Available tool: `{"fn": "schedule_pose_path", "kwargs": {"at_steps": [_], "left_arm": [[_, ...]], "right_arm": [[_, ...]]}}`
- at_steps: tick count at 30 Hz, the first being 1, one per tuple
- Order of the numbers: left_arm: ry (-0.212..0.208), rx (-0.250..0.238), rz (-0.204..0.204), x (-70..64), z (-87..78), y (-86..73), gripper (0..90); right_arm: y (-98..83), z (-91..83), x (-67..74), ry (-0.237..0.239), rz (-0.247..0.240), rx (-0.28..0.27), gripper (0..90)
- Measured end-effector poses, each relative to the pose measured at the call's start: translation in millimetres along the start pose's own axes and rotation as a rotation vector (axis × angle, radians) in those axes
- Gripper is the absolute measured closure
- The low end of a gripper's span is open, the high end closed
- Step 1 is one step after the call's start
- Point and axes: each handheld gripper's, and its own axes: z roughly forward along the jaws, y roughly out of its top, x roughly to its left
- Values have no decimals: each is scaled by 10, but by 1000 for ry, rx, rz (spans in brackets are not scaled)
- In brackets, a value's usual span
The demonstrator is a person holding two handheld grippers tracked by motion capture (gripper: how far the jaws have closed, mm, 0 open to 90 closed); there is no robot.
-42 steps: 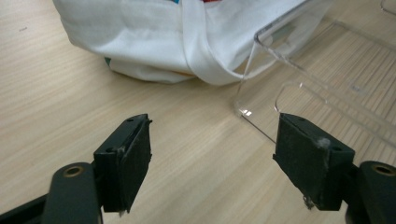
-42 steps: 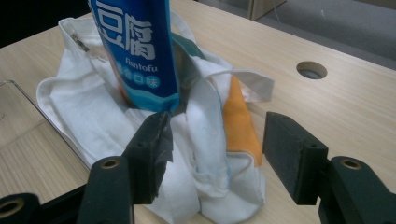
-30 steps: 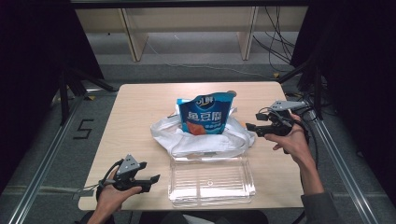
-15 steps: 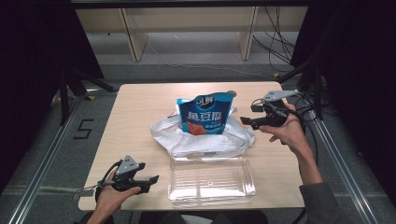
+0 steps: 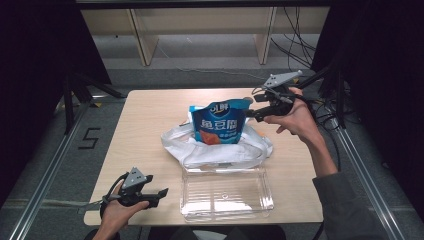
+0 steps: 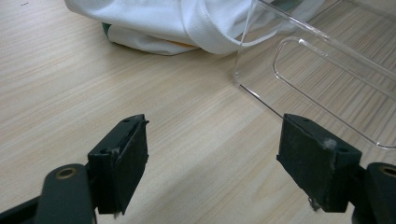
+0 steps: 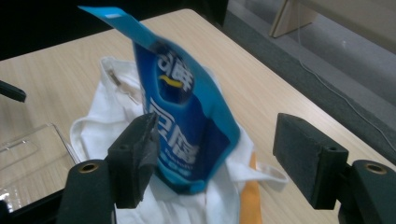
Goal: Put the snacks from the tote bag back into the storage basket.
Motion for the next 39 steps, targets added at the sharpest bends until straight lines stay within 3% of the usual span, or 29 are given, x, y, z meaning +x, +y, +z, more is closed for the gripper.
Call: {"fn": "schedule_pose_path", "kwargs": {"at_steps": [1,9,14,21,26,28,29,32,35,39], "left_arm": [[-2,-18,-11,-6,10,-4,233],[-2,-12,-11,0,5,-5,234],[-4,-11,-10,2,1,-4,233],[-7,2,4,7,-11,-2,229],[-4,-11,-13,-3,-6,-5,223],[-3,-9,-6,0,-7,-2,219],[-4,-16,-13,-6,-3,-1,219],[-3,1,7,8,-13,-1,218],[-3,1,5,7,-12,-2,218],[0,0,6,5,-7,-3,219]], "right_arm": [[45,11,6,16,-9,12,328],[312,200,84,52,-68,33,397],[415,335,125,73,-80,62,454],[485,468,146,85,-88,80,508],[521,539,148,80,-85,110,549],[531,552,151,61,-96,129,577],[539,560,146,68,-113,123,584],[540,550,138,73,-96,138,606],[540,547,144,74,-115,115,606],[575,536,183,84,-123,129,617]]}}
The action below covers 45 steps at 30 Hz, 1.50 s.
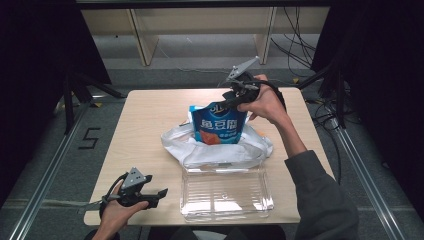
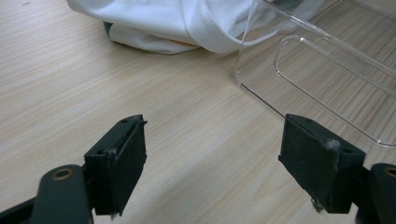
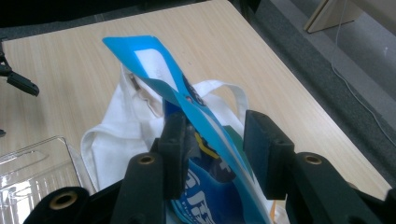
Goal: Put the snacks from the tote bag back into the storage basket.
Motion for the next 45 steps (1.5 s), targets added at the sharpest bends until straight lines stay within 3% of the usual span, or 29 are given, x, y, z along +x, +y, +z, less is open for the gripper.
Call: {"fn": "schedule_pose_path", "kwargs": {"at_steps": [2,5,8,15,17,18,20,21,23,24,26,30,35,37,42,44,45], "left_arm": [[-4,4,0,1,-5,1,219],[-2,3,1,3,-7,1,219],[-3,-3,-7,-4,-5,0,218],[-1,-13,-19,-16,-2,-3,219],[-1,1,-2,-5,-11,-1,219],[-1,2,1,-4,-10,-1,219],[-6,3,2,-2,-9,-2,219],[-8,3,-20,-12,-5,-6,219],[-6,4,4,-1,-9,-1,219],[-8,4,-17,-11,-4,-6,219],[-3,3,6,-4,-7,-2,219],[-8,-7,-9,-14,2,-4,219],[-10,10,4,-1,-5,-4,219],[-13,-9,-17,-19,9,-7,219],[-14,-10,-14,-14,12,-11,219],[-11,4,1,-1,3,-10,219],[-11,10,-21,-10,5,-12,219]], "right_arm": [[14,6,1,-3,-19,0,619],[86,-1,51,-2,-25,42,647],[131,33,60,-21,-61,73,664],[139,132,57,-31,-61,132,689],[138,152,58,-35,-58,133,707],[141,163,38,-34,-84,131,719],[143,169,41,-39,-78,140,734],[144,168,44,-37,-72,147,744],[147,179,40,-40,-82,149,754],[152,173,39,-39,-74,158,761],[156,174,34,-37,-72,170,776],[164,196,24,-42,-83,178,803],[180,204,19,-46,-124,195,900],[194,206,23,-46,-149,204,900],[205,199,21,-37,-196,211,900],[205,192,18,-30,-193,211,900],[210,190,2,-25,-206,204,900]]}}
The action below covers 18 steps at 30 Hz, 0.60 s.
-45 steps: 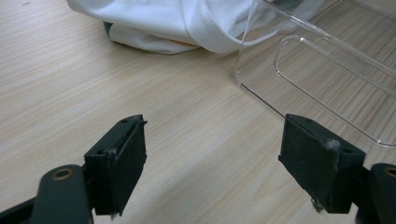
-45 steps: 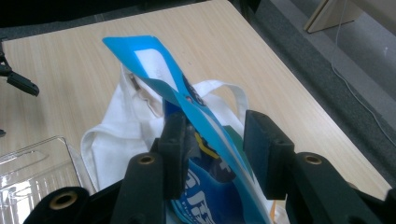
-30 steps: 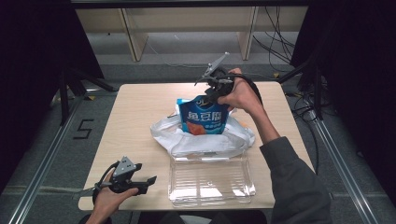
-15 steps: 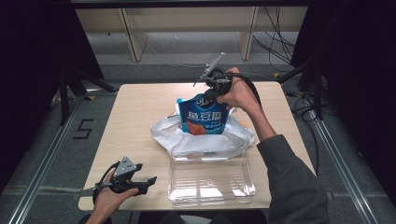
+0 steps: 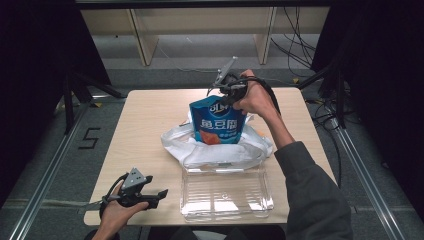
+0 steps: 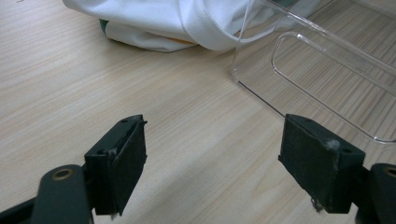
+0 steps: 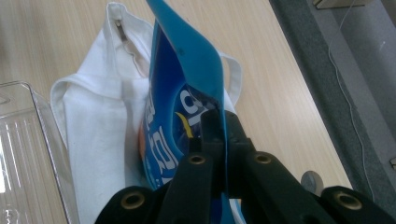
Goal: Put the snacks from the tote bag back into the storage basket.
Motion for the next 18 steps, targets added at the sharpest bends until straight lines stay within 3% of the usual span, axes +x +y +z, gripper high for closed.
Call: {"fn": "schedule_pose_path", "kwargs": {"at_steps": [3,6,7,15,17,18], "left_arm": [[2,-5,17,9,-2,1,219],[2,-12,6,2,2,4,219],[2,-7,18,10,-2,1,219],[6,-13,2,4,3,3,219],[3,-18,1,4,5,0,219],[3,-19,1,4,5,-2,219]], "right_arm": [[18,-28,-2,0,-15,-12,900],[50,-107,-6,0,-14,-37,900],[59,-139,-14,2,-17,-37,900],[151,-431,-22,-26,-12,-96,900],[199,-516,-37,-34,-38,-109,900],[215,-556,-17,-31,-20,-108,900]]}}
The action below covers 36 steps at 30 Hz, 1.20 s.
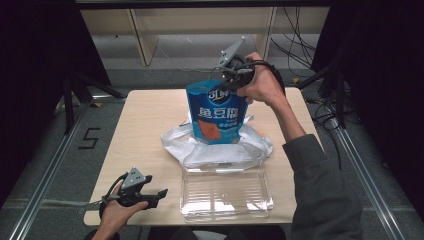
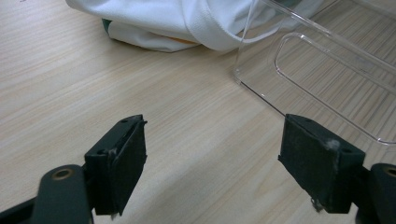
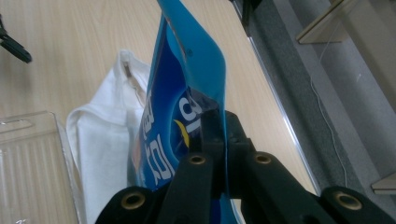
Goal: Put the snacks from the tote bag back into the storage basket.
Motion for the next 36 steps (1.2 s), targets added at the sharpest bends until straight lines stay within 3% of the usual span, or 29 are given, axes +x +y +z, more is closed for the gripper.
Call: {"fn": "schedule_pose_path", "kwargs": {"at_steps": [4,12,15,17,21,26,28,29,31,32,33,36], "left_arm": [[-2,1,-2,5,-3,2,219],[3,15,12,21,-13,0,219],[3,15,14,22,-14,-1,219],[5,1,-13,9,-2,-3,219],[2,0,-6,20,-10,1,219],[10,17,-8,34,-14,-1,219],[3,0,-24,18,-6,-4,219],[11,7,-15,23,-9,-4,219],[3,23,-2,38,-23,-1,219],[4,4,-25,24,-11,-4,219],[7,-6,-33,18,-8,-7,219],[9,-9,-36,22,-6,-7,219]], "right_arm": [[122,-186,-2,-26,-34,-27,900],[217,-439,104,-48,-74,-26,900],[210,-512,149,-41,-84,-30,900],[193,-560,190,-35,-79,-29,900],[169,-627,242,-26,-85,-34,900],[141,-788,400,-22,-85,-42,900],[135,-825,452,-14,-84,-42,900],[135,-842,476,-18,-108,-48,900],[122,-869,534,-14,-97,-50,900],[116,-879,548,-19,-120,-60,900],[100,-890,569,-16,-106,-61,900],[56,-908,603,4,-118,-75,900]]}}
